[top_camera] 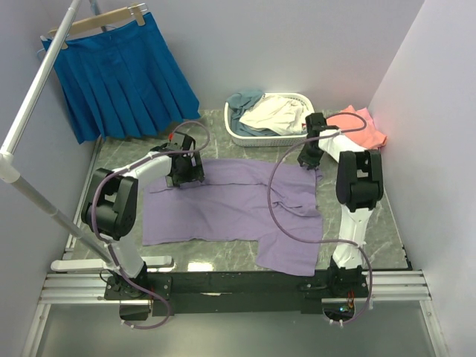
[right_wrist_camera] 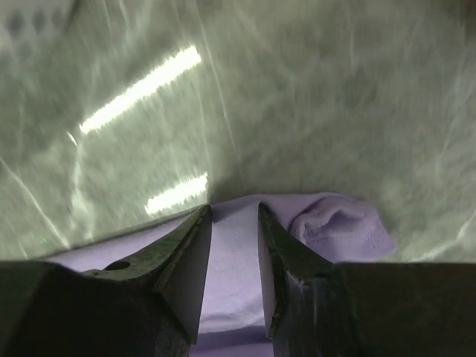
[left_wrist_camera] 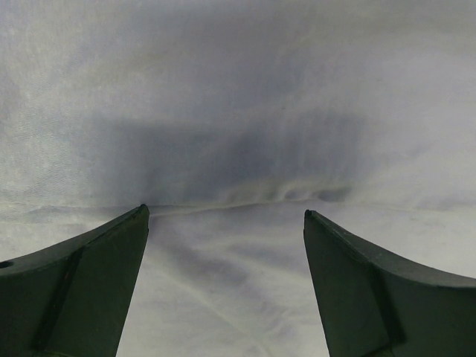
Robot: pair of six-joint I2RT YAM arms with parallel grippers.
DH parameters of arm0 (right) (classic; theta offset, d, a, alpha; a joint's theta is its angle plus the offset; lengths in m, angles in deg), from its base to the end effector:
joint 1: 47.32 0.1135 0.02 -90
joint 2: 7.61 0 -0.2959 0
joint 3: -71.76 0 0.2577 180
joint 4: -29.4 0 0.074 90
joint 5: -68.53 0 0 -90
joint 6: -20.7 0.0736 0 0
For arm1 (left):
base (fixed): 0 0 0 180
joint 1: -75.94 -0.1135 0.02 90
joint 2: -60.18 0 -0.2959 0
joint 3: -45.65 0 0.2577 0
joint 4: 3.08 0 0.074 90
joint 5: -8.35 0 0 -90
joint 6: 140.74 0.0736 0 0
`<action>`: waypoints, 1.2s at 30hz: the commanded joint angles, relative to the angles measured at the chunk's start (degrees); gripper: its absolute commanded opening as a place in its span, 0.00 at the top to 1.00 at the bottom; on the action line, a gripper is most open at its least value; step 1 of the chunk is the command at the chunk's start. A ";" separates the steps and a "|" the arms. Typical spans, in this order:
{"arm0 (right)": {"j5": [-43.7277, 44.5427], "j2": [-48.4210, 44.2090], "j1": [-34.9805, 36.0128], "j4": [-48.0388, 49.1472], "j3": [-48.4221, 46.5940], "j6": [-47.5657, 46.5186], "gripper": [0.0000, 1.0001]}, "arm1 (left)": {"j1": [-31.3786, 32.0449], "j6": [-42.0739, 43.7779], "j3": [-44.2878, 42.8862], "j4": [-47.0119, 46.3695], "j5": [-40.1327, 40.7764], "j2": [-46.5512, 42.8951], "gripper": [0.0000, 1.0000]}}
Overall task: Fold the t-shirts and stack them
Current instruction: Fold the tshirt
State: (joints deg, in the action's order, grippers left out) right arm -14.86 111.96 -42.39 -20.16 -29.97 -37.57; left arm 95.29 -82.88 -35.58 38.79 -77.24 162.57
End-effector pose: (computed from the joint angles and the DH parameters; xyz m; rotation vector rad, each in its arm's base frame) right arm 0.4669 0.0318 0.1561 0.6637 2.6498 0.0219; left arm 0.3705 -0.1241 0.1781 -0.3230 2.6594 -0.1861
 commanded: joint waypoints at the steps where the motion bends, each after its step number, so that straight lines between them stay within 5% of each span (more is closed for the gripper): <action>1: 4.37 3.03 -1.15 -3.72 -5.86 -0.87 0.61 | -0.11 0.85 -1.58 0.69 1.92 0.62 0.10; 11: 3.77 10.06 -4.14 -8.97 -19.21 -4.82 0.62 | -0.37 0.94 -1.23 1.04 2.80 1.14 0.09; 18: -1.33 -5.12 -3.52 2.08 -2.91 -5.80 0.59 | -0.37 1.11 -1.40 1.21 2.54 -0.17 0.09; 24: -0.29 -7.95 -1.94 -1.51 -2.16 -8.08 0.58 | -0.37 0.94 -1.14 0.60 1.66 -0.70 0.09; 28: 6.99 -7.50 2.09 -3.64 -2.00 -9.30 0.45 | -0.46 0.85 -0.79 0.07 0.87 -0.88 0.09; 31: 2.99 -6.64 3.42 -2.58 -0.76 -9.92 0.44 | -0.37 1.03 -0.79 0.07 0.69 -0.96 0.09; 33: 3.40 -6.10 4.82 -2.49 -0.33 -10.10 0.00 | -0.37 1.11 -0.61 0.16 0.87 -1.23 0.09; 36: 1.74 -5.22 5.53 -1.78 0.20 -10.19 0.00 | -0.37 1.29 -0.44 0.16 1.05 -1.58 0.09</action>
State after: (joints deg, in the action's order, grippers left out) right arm -12.26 106.19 -37.78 -22.49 -30.67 -46.84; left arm 95.10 -82.84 -35.58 39.77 -75.80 163.40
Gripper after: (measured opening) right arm 0.985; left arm 0.912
